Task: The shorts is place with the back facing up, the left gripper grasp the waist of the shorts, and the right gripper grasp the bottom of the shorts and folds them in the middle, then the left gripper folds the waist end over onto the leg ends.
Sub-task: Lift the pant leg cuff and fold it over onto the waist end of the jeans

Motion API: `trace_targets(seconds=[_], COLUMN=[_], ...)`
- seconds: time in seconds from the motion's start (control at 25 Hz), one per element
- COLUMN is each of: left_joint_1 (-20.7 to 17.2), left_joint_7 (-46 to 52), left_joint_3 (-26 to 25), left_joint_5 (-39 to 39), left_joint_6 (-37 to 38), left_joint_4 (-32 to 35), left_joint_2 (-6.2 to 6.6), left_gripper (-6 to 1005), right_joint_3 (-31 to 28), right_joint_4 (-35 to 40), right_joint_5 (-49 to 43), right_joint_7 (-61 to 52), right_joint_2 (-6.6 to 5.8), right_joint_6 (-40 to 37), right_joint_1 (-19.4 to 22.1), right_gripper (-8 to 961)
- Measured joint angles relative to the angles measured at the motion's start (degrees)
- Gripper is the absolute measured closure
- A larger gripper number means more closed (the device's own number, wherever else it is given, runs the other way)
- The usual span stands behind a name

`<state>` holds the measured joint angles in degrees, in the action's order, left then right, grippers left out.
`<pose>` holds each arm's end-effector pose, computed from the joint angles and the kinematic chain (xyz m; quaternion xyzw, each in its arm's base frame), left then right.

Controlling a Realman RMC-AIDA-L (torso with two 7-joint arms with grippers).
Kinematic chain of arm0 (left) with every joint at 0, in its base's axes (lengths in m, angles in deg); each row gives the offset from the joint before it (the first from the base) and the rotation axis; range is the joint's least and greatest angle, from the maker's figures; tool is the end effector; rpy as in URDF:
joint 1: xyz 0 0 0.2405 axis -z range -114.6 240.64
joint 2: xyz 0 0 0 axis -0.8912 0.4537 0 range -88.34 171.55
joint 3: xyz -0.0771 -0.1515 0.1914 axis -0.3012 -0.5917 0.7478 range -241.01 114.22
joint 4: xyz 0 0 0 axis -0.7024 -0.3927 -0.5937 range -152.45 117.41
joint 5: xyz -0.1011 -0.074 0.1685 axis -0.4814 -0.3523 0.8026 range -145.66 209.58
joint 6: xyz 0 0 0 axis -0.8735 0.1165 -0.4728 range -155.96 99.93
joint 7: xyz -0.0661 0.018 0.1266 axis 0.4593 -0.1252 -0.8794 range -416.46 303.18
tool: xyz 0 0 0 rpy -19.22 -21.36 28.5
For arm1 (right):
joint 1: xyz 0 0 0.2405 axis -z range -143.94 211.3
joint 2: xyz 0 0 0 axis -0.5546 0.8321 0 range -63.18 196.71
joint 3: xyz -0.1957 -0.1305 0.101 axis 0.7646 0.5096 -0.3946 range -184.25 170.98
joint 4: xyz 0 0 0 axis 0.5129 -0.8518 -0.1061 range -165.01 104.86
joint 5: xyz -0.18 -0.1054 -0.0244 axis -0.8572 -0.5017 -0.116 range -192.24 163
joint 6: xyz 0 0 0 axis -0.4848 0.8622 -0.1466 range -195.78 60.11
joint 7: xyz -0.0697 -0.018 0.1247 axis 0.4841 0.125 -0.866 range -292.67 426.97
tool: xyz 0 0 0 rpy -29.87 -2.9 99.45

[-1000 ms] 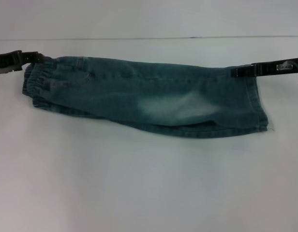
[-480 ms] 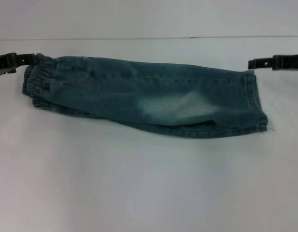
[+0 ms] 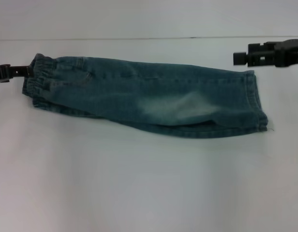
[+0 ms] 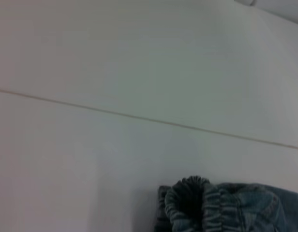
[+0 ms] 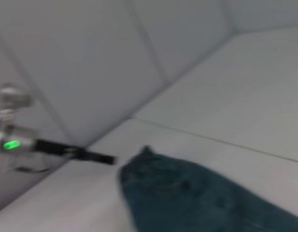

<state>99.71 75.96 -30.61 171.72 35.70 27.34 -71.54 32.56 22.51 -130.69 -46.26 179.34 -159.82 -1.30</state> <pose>-0.3197 0.4089 0.0900 -0.7464 -0.5572 -0.1179 0.3443 0.2280 0.3777 0.0888 -0.9025 0.3401 0.2190 0.1480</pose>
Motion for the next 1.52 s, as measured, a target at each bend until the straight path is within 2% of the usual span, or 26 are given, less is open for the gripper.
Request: trace_targets(seconds=[0.12, 0.32, 0.4, 0.52, 0.68, 0.8, 0.96, 1.12, 1.32, 1.52], left_joint_1=[-0.45, -1.30, -1.39, -1.46, -1.31, -0.79, 0.18, 1.67, 4.09, 5.26], left_joint_7=[-0.01, -0.89, -1.76, -4.85, -11.52, -14.18, -15.04, -14.92, -14.99, -15.49], left_joint_3=[-0.01, 0.11, 0.25, 0.27, 0.69, 2.29, 7.65, 11.05, 11.80, 12.08], left_joint_5=[0.00, 0.00, 0.13, 0.89, 1.54, 2.16, 4.92, 8.91, 13.34, 14.05], left_joint_6=[-0.03, 0.15, 0.87, 4.07, 9.00, 8.91, 2.31, -4.43, -9.47, -11.60], left_joint_4=[0.19, 1.37, 1.59, 2.46, 4.08, 4.49, 3.92, 0.67, -3.63, -5.33], left_joint_2=[-0.03, -0.22, -0.23, -0.07, 0.08, 0.09, -0.50, -1.09, -1.32, -1.39], left_gripper=[139, 139, 139, 140, 140, 140, 141, 145, 167, 189], right_joint_3=[0.00, -0.01, 0.15, 0.22, -0.07, 0.15, 0.67, 0.78, 0.80, 0.82], right_joint_4=[0.02, 0.16, 0.12, -0.54, -2.53, -3.54, -4.41, -5.70, -5.83, -6.55], right_joint_5=[2.45, 4.05, 3.96, 3.79, 3.79, 3.79, 3.79, 3.79, 3.79, 3.81], right_joint_7=[6.25, 18.06, 20.97, 22.51, 22.65, 22.67, 22.69, 22.70, 22.45, 22.15], right_joint_2=[0.81, 3.50, 4.66, 5.68, 5.93, 5.95, 6.14, 6.25, 6.54, 6.74], right_joint_6=[-4.70, -11.06, -11.49, -10.30, -8.62, -7.60, -6.67, -5.84, -5.30, -4.24], right_joint_1=[1.60, 5.14, 6.60, 8.33, 8.91, 8.66, 7.84, 7.04, 6.48, 5.81], right_gripper=[4, 5, 5, 6, 7, 6, 6, 7, 7, 6])
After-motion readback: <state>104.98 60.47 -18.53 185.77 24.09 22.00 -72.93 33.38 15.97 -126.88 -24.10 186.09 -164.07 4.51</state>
